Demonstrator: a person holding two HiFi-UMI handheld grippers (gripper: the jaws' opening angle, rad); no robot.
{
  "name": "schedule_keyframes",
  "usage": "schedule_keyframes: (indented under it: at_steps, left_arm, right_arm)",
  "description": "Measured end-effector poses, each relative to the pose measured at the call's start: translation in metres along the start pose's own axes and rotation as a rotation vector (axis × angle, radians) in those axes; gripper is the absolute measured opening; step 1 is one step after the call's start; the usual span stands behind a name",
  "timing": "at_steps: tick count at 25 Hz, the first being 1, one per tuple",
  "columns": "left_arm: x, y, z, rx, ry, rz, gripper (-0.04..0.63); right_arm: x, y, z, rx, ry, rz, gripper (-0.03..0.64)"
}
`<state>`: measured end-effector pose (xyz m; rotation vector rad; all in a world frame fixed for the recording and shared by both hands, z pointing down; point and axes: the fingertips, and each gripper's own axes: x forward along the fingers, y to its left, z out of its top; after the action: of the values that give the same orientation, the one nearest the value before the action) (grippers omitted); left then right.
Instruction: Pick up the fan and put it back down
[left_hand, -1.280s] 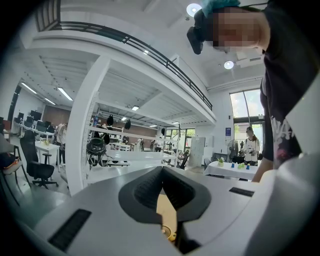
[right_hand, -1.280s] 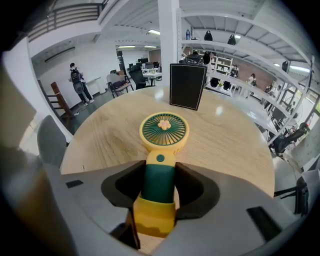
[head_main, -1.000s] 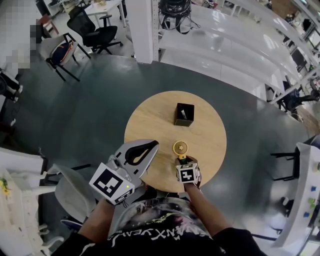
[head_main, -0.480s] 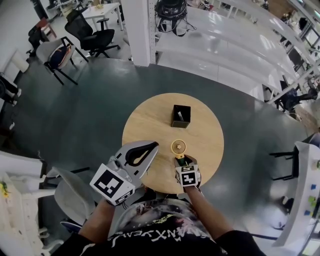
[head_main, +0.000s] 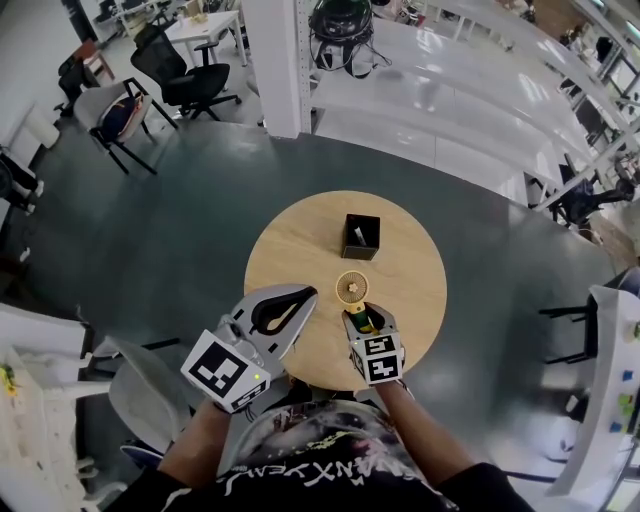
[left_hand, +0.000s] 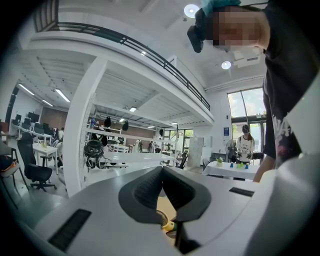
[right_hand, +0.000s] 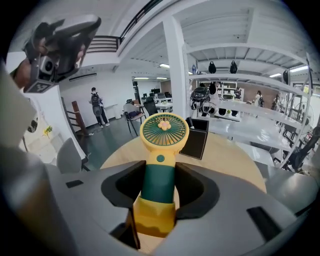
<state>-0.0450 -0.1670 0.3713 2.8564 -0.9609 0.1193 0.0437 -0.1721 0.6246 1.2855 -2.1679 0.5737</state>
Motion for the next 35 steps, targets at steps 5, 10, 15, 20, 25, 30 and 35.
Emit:
schedule_keyframes:
  at_steps: [5,10,15,20,25,30,35]
  left_arm:
    - [-0.002,-0.002,0.000,-0.002,-0.003,0.002,0.017]
    - [-0.001,-0.003,0.001,0.002,-0.001,0.003,0.017]
    - [-0.001,-0.004,0.000,0.003,0.000,0.002,0.017]
    - [-0.001,-0.008,0.001,0.004,-0.002,-0.001,0.017]
    - [0.000,-0.009,-0.001,0.006,-0.005,-0.005,0.017]
    - [0.001,-0.011,0.001,0.011,-0.010,-0.014,0.017]
    - [0.004,-0.011,0.003,0.013,-0.009,-0.022,0.017]
  right_arm:
    - [-0.022,0.007,0.034,-0.007,-0.094,0.032,0.183]
    - [-0.046,0.011,0.066,-0.038,-0.177,0.050,0.183]
    - [-0.068,0.014,0.091,-0.059,-0.253,0.068,0.183]
    - [-0.092,0.018,0.116,-0.081,-0.323,0.083,0.183]
    - [-0.109,0.025,0.135,-0.119,-0.382,0.123,0.183]
    - [-0.132,0.034,0.156,-0.157,-0.451,0.148,0.183]
    - [-0.157,0.043,0.173,-0.205,-0.537,0.180,0.184]
